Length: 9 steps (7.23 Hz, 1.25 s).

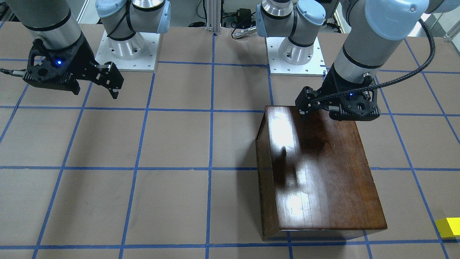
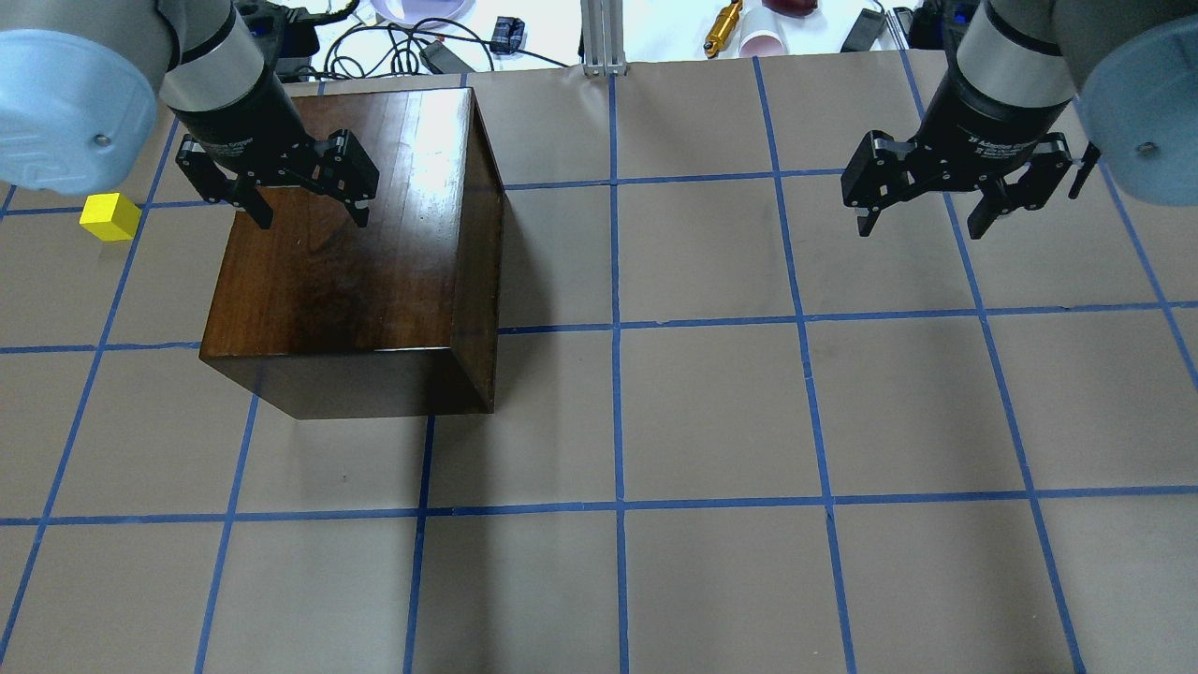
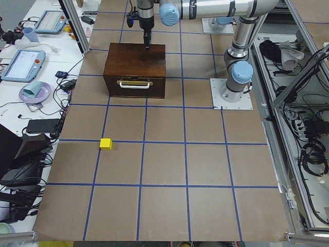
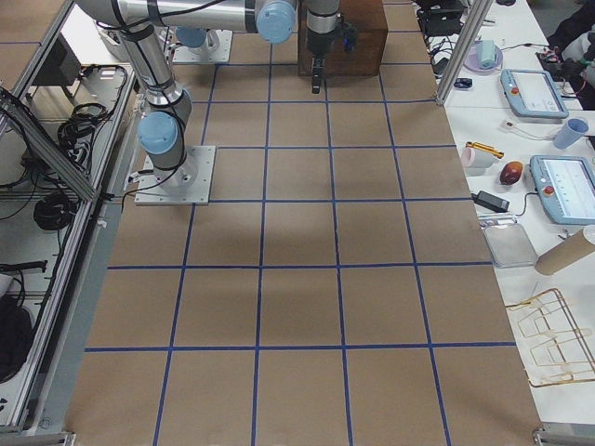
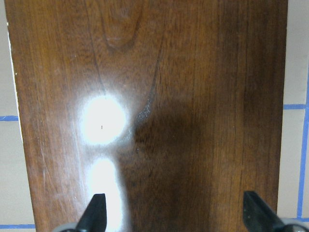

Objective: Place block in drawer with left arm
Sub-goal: 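Move the left gripper from above the cabinet toward its drawer side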

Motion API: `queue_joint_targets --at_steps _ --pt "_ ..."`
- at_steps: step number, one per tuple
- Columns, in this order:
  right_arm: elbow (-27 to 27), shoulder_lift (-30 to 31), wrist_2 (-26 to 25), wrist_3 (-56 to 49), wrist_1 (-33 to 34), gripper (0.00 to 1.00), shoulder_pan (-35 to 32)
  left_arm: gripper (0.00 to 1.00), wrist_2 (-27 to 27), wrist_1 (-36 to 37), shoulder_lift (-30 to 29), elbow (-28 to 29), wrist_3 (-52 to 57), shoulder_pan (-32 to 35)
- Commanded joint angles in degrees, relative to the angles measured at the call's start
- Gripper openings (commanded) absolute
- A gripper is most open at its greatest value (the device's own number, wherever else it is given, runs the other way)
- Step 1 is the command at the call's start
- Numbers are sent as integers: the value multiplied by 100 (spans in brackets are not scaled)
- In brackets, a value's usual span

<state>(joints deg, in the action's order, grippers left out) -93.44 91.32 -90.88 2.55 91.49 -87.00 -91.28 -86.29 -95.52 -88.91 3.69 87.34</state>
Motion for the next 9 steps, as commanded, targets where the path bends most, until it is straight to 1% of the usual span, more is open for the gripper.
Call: queue_joint_targets --at_steps 1,5,6,7,9 --pt "1 0 0 0 0 100 -1 100 -12 15 -28 -3 -9 -15" --pt "2 0 0 0 0 100 -1 100 -74 235 -72 5 18 -76" --pt "2 0 0 0 0 100 -1 100 -48 235 -89 40 96 -224" --pt "2 0 0 0 0 100 -1 100 5 244 -142 67 140 -530" --pt "-7 0 0 0 0 100 -1 100 -4 262 -160 102 1190 -1136"
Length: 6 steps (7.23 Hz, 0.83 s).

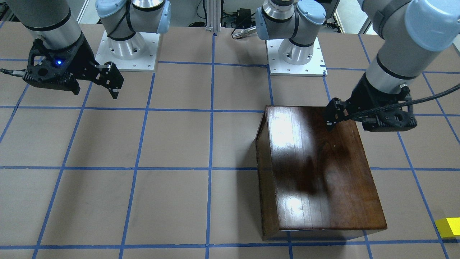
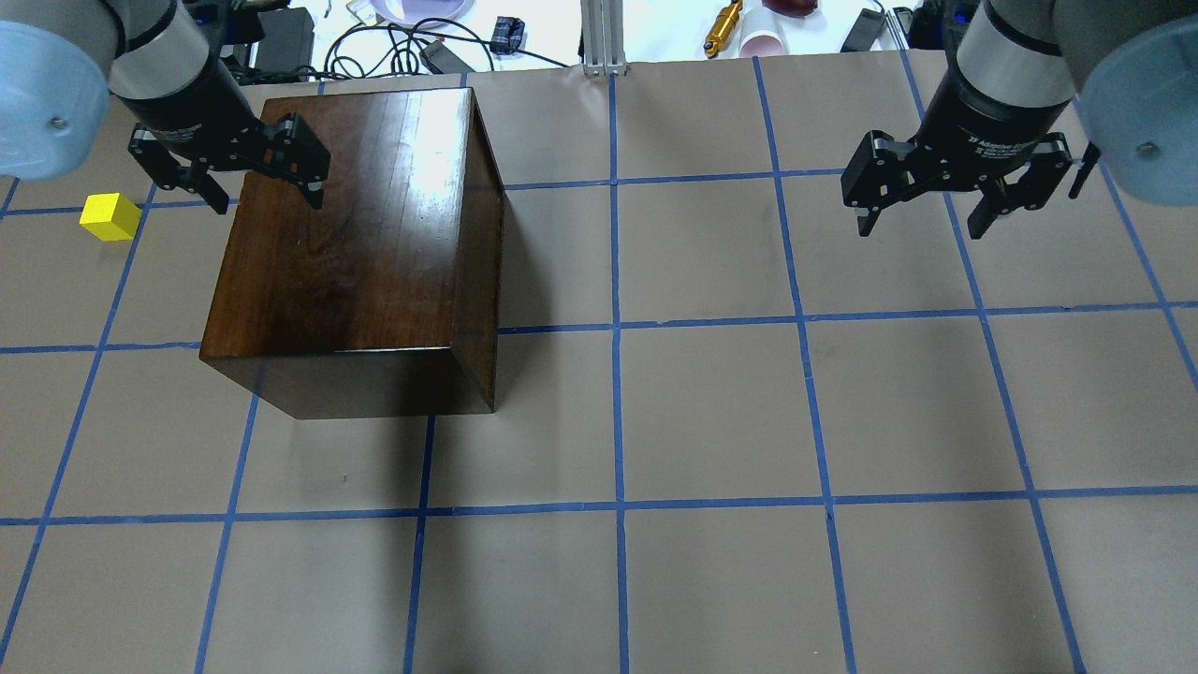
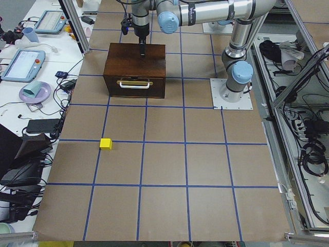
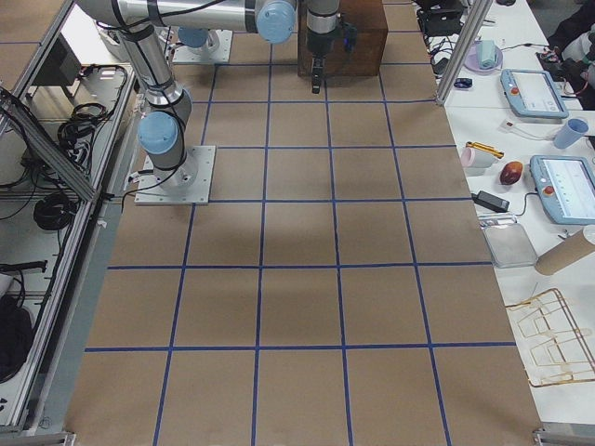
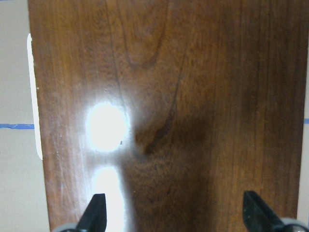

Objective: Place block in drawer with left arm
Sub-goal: 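Lower the left gripper and hook the white drawer handle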

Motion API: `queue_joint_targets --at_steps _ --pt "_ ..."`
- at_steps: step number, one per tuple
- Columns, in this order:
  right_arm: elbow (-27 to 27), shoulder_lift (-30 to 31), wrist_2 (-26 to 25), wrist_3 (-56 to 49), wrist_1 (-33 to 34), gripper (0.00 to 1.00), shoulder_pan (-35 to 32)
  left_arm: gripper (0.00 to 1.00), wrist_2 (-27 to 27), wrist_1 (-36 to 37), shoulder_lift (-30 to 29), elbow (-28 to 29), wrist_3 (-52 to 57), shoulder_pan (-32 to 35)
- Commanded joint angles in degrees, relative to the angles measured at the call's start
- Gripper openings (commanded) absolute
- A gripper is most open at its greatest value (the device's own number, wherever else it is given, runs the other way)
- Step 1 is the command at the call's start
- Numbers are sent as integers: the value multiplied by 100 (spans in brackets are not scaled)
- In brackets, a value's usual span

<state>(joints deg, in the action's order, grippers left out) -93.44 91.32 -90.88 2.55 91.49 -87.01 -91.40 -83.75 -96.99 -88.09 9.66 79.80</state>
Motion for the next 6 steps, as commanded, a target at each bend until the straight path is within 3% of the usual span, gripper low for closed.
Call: queue_joint_targets --at_steps 1,2,6 --pt "1 0 0 0 0 100 0 100 95 34 -30 29 1025 -856" --pt "1 0 0 0 0 100 0 100 540 86 -100 107 1377 -1209" --pt "1 0 0 0 0 100 0 100 878 578 -740 179 2477 -1932"
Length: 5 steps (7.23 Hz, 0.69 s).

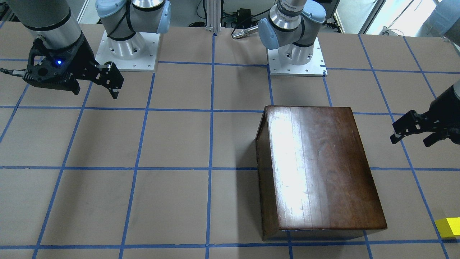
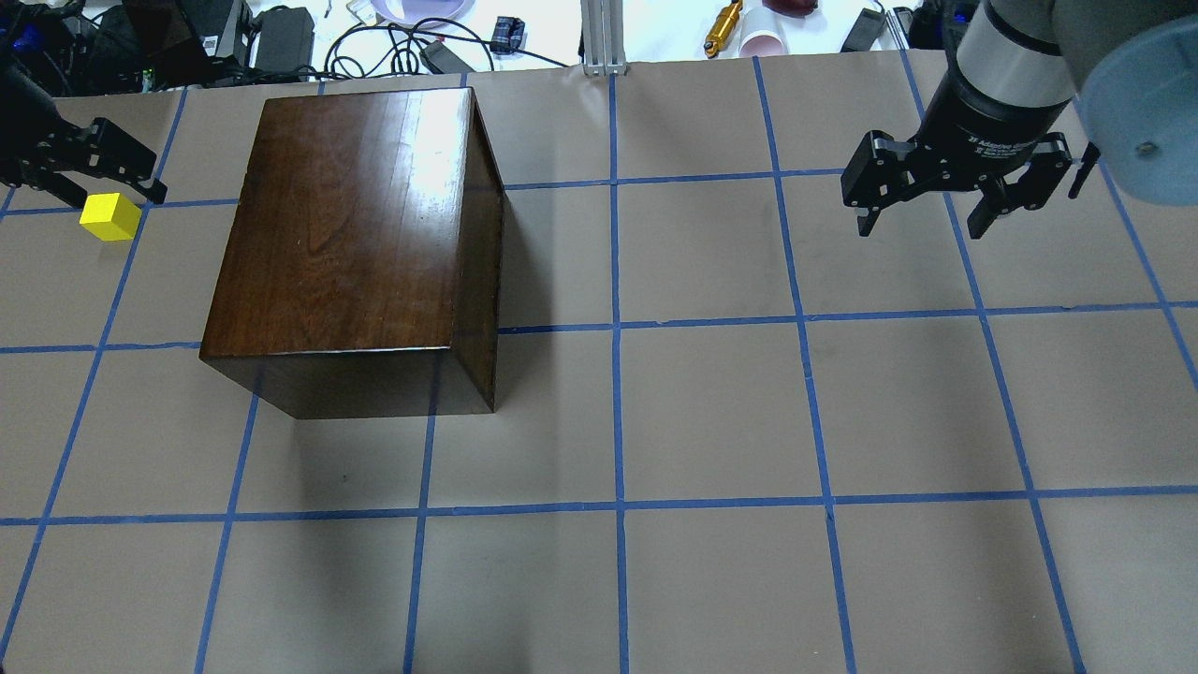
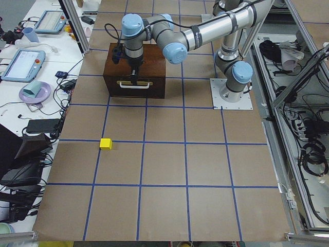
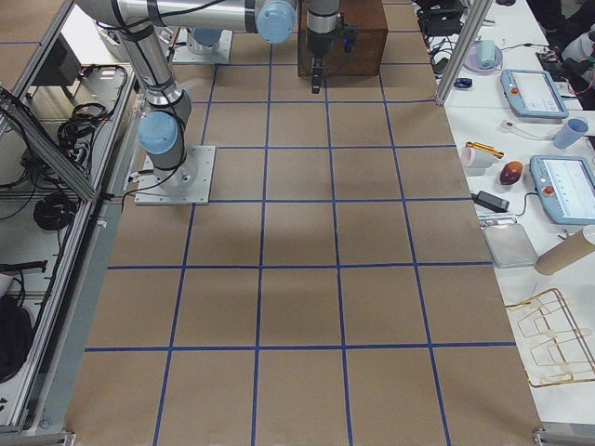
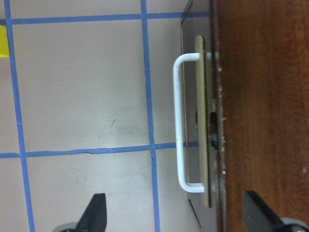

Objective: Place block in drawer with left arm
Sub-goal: 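Lower the left gripper and hook the white drawer handle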

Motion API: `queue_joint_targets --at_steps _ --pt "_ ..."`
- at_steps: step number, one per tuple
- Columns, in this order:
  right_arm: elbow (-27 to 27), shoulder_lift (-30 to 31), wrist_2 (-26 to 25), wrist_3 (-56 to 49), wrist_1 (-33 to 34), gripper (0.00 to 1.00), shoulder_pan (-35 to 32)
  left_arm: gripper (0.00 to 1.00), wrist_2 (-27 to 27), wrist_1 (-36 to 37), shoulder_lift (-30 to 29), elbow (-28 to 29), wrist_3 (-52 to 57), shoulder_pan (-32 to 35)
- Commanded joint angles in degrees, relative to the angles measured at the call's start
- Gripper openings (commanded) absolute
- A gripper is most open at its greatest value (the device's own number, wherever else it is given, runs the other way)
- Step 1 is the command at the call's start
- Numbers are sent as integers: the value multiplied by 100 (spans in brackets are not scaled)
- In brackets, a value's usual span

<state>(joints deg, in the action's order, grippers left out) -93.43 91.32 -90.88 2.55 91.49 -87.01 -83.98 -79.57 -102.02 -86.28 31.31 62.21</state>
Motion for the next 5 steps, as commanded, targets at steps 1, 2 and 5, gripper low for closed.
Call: queue_joint_targets --at_steps 1,2,5 --pt "-8 0 0 0 0 100 0 100 302 170 -387 6 314 -183" --pt "-9 0 0 0 0 100 0 100 434 170 -511 -3 323 -183" --pt "0 0 0 0 0 100 0 100 698 161 -757 -82 341 -183"
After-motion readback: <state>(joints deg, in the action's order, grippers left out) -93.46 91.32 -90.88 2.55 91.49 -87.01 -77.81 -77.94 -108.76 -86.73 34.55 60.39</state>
